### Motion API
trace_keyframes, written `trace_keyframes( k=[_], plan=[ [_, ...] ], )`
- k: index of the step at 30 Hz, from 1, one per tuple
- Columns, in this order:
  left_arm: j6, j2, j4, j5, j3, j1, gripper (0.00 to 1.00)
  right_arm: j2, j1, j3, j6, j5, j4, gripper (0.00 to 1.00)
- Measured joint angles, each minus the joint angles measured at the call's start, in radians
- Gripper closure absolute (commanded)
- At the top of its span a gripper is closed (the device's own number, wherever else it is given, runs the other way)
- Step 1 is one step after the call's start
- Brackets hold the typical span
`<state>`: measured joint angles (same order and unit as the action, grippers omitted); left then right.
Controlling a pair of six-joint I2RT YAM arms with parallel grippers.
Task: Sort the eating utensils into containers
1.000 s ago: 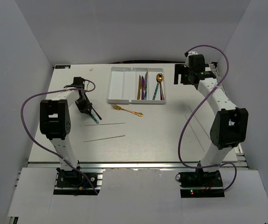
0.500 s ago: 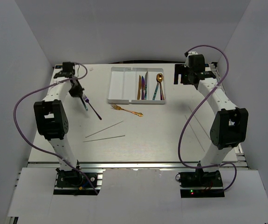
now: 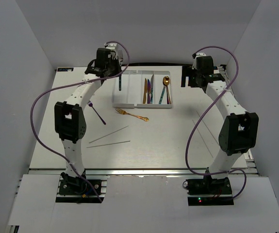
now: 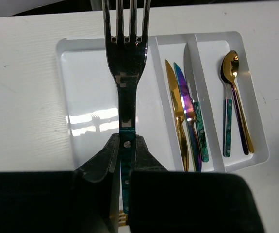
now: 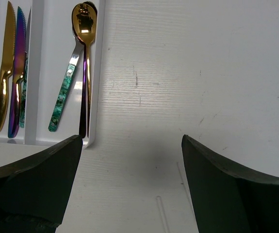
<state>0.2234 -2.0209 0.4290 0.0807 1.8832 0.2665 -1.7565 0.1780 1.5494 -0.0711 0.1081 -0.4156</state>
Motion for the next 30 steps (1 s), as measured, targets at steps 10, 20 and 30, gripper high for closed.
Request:
trace_keyframes(
  k=[10,20,30],
  plan=[
    [-0.047,-0.148,-0.101,0.027,0.013,0.055,1.00,0.000,0.001,0.000,0.000,0.010,0.000,0.11],
    [-0.035,-0.183,-0.182,0.026,0.027,0.108,1.00,0.005,0.001,-0.005,0.001,0.019,0.000,0.11],
    [0.046,-0.285,-0.195,0.016,0.050,0.122,1.00,0.034,0.001,-0.026,0.003,0.021,0.003,0.11]
  ],
)
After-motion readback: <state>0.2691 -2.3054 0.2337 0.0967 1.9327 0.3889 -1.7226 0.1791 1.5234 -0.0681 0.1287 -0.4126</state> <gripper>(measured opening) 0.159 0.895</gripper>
